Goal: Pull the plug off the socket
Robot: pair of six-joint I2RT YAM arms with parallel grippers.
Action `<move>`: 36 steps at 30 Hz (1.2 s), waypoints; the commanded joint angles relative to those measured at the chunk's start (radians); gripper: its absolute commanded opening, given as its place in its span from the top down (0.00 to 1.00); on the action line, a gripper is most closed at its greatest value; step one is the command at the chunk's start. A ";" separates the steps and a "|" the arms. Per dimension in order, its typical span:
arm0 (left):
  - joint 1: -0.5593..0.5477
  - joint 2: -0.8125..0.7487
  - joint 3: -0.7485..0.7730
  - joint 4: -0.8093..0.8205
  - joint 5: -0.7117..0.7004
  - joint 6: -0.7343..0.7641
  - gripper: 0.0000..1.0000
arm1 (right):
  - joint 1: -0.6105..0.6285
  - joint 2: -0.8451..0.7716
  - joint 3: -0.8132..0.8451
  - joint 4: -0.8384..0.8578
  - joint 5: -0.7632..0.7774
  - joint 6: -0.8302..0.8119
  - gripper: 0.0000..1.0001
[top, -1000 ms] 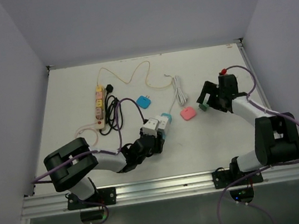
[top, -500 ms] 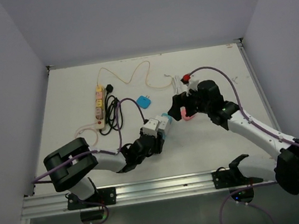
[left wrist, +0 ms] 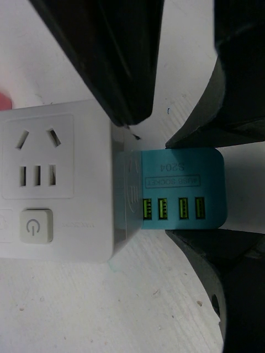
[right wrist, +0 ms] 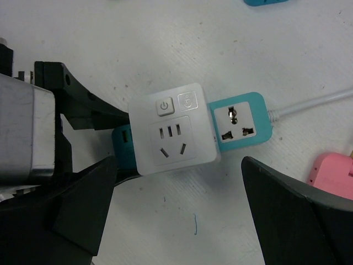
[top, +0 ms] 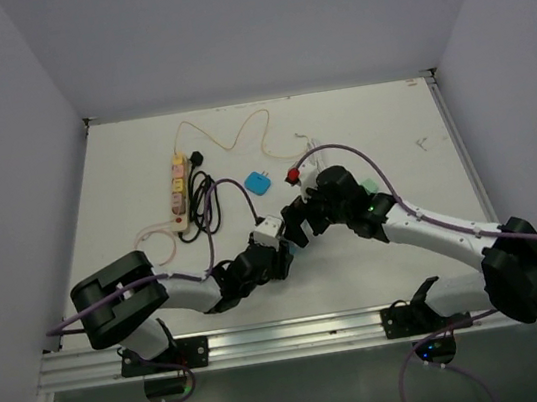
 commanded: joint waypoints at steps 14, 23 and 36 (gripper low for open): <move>-0.001 -0.086 -0.053 0.050 0.060 0.011 1.00 | 0.073 0.141 0.030 0.180 0.029 -0.046 0.20; 0.001 -0.115 -0.070 0.038 0.019 -0.012 0.87 | 0.074 0.108 -0.021 0.236 0.052 -0.038 0.88; 0.004 -0.262 -0.165 0.053 -0.042 -0.025 0.20 | 0.073 0.037 0.002 0.185 0.156 0.178 1.00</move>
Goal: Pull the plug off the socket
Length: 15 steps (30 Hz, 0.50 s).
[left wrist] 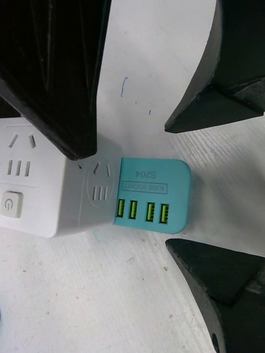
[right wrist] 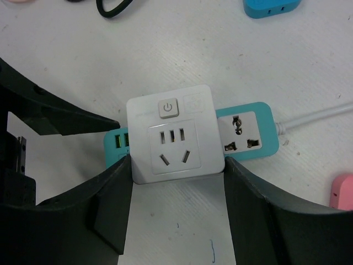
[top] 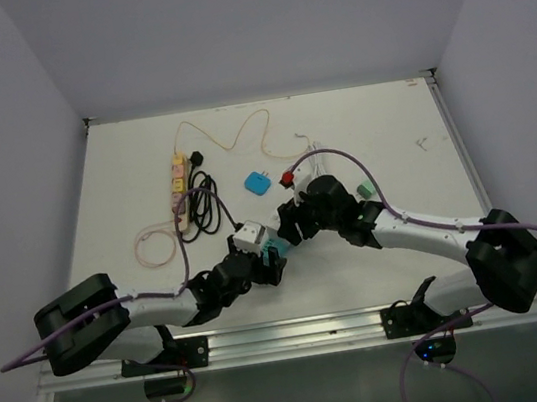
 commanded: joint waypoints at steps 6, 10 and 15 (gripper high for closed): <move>-0.004 -0.098 -0.068 0.080 -0.021 0.016 0.15 | -0.006 -0.059 0.071 -0.008 0.073 0.224 1.00; -0.004 -0.133 -0.079 0.054 -0.059 -0.004 0.15 | -0.006 -0.080 0.080 -0.023 0.073 0.267 1.00; 0.027 -0.294 -0.087 -0.101 -0.117 -0.223 0.02 | -0.007 -0.120 0.061 -0.025 0.096 0.302 1.00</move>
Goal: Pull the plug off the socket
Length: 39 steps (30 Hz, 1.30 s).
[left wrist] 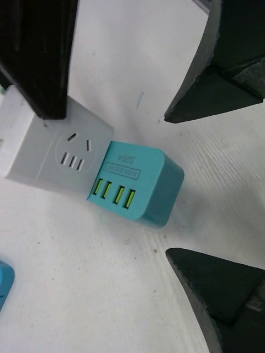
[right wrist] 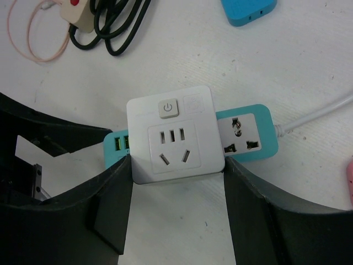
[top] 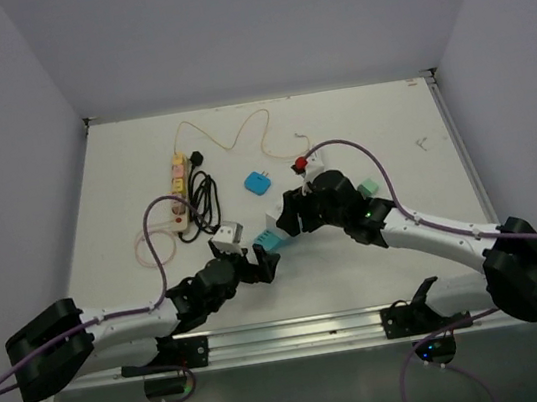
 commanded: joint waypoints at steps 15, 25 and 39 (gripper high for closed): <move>0.092 -0.229 0.019 -0.251 -0.048 -0.737 0.05 | -0.002 -0.117 -0.105 0.194 0.053 0.198 1.00; 0.119 -0.062 0.059 -0.121 -0.035 -0.739 0.18 | -0.002 -0.123 -0.131 0.236 0.035 0.221 1.00; 0.155 0.024 0.056 0.002 0.046 -0.728 0.46 | -0.001 -0.113 -0.151 0.275 0.015 0.235 1.00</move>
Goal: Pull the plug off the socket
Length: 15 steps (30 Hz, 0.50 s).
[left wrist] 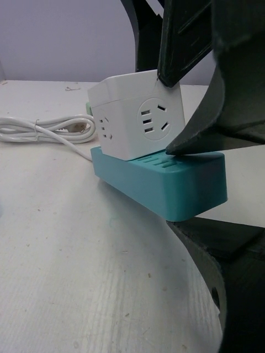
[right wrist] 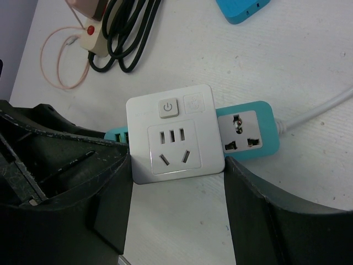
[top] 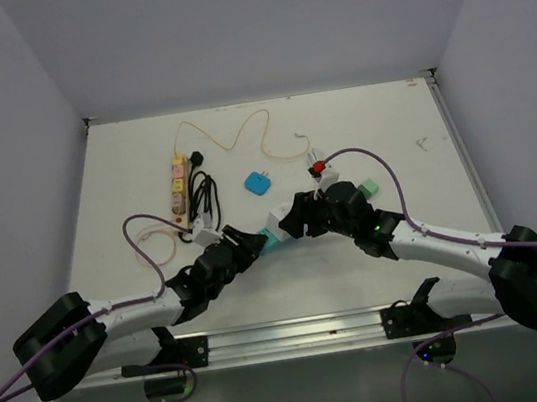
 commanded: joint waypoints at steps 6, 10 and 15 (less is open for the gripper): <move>0.005 0.002 -0.001 0.143 0.040 -0.002 0.74 | 0.001 -0.005 0.005 0.116 -0.041 0.035 1.00; 0.005 -0.034 -0.006 0.124 0.046 0.010 1.00 | 0.002 0.023 0.027 0.083 -0.067 -0.010 0.84; 0.005 -0.084 -0.007 0.065 0.034 0.027 1.00 | 0.001 0.051 0.054 0.049 -0.089 -0.045 0.37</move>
